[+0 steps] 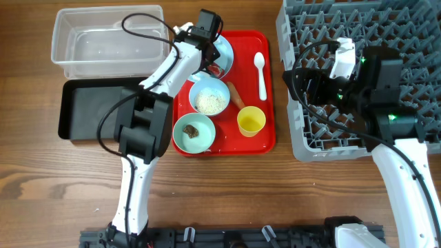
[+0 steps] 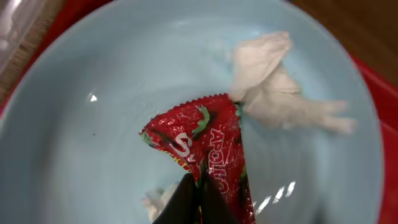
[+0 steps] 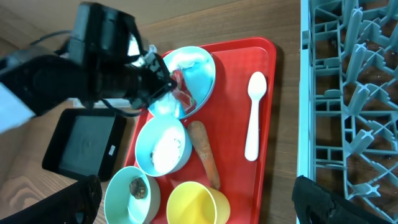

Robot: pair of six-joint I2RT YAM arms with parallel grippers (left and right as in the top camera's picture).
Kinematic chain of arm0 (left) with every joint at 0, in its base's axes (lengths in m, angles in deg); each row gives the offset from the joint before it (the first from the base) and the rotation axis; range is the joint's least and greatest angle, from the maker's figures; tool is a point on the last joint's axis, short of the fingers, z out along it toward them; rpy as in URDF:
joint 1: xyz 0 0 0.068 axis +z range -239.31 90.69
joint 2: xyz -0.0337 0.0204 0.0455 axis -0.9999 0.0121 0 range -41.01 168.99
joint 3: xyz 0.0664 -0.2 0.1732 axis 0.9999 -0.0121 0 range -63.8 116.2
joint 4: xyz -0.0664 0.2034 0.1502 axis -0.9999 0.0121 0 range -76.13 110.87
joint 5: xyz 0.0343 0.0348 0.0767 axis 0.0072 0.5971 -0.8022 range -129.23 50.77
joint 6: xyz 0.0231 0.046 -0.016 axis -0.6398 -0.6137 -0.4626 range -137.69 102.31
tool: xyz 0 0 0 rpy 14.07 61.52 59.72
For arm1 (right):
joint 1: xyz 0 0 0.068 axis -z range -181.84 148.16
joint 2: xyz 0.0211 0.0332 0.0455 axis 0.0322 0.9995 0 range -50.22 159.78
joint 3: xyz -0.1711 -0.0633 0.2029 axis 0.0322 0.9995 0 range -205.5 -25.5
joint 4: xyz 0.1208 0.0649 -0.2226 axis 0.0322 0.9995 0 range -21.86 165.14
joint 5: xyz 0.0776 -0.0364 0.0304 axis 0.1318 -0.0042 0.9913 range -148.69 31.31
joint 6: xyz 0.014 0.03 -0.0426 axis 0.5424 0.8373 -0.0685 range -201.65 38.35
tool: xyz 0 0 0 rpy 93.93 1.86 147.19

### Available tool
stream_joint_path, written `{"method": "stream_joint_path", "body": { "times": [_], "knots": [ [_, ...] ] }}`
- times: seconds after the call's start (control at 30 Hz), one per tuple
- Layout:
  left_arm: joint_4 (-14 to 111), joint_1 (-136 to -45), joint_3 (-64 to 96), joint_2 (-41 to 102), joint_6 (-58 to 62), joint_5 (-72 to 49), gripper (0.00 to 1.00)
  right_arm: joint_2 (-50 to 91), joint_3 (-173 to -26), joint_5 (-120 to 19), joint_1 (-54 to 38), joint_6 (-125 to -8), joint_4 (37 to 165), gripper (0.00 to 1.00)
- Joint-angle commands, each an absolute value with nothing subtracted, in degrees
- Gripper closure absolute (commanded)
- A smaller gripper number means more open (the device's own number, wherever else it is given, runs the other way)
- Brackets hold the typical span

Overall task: Sort waste into correct bins and load items into the dishwasher rack
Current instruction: 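Tip the plate over the clear bin to drop wrapper and tissue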

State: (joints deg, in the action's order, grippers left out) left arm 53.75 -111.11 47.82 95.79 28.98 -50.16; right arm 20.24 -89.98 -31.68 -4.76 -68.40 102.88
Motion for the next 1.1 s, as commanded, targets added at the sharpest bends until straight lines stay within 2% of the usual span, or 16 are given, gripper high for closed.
{"method": "stream_joint_path", "body": {
  "times": [0.0, 0.17, 0.27, 0.37, 0.4, 0.43, 0.47, 0.5, 0.63, 0.7, 0.77, 0.83, 0.93, 1.07],
  "knots": [
    [53.4, -109.8, 48.2, 84.5, 24.7, -49.6, 0.96, 20.8, -90.7, -30.7, -5.0, -68.0, 102.9, 0.0],
    [53.4, -103.7, 48.2, 75.6, 22.3, -49.8, 0.96, 20.8, -90.7, -30.7, -5.0, -67.9, 102.7, 0.0],
    [53.5, -97.1, 48.2, 75.8, 21.7, -57.3, 0.96, 20.8, -90.7, -30.7, -5.0, -67.9, 102.7, 0.0],
    [52.6, -91.1, 48.2, 80.0, 21.7, -58.5, 0.82, 20.8, -90.7, -30.7, -5.0, -67.5, 102.7, 0.0],
    [51.6, -89.8, 48.2, 81.2, 21.7, -58.3, 0.74, 20.8, -90.7, -30.7, -5.0, -67.5, 102.8, 0.0],
    [50.6, -88.6, 48.2, 82.6, 21.7, -58.3, 0.49, 20.8, -90.7, -30.7, -5.0, -67.5, 102.8, 0.0],
    [50.5, -88.1, 48.2, 83.4, 21.7, -57.4, 0.09, 20.8, -90.7, -30.7, -5.0, -67.5, 102.9, 0.0],
    [50.6, -88.1, 48.2, 83.5, 21.7, -56.6, 0.0, 20.8, -90.7, -30.7, -5.0, -67.4, 102.9, 0.0],
    [47.5, -89.8, 48.2, 81.5, 11.8, -50.9, 0.01, 20.8, -90.7, -30.7, -5.0, -66.5, 102.8, 0.0],
    [44.8, -93.2, 48.2, 80.8, -1.6, -40.2, 0.01, 20.8, -90.7, -30.7, -5.0, -66.5, 102.7, 0.0],
    [44.9, -98.3, 48.2, 81.0, -10.1, -37.8, 0.0, 20.8, -90.7, -30.7, -5.0, -66.5, 102.7, 0.0],
    [44.0, -104.7, 48.2, 83.6, -14.2, -40.6, 0.01, 20.8, -90.7, -30.7, -5.0, -66.5, 103.0, 0.0],
    [41.4, -109.0, 48.2, 88.4, -14.5, -43.0, 0.0, 20.8, -90.7, -30.7, -5.0, -66.5, 104.0, 0.0],
    [38.2, -109.6, 48.2, 93.7, -14.5, -43.0, 0.0, 20.8, -90.6, -30.7, -5.0, -66.5, 105.1, 0.0]
  ]
}}
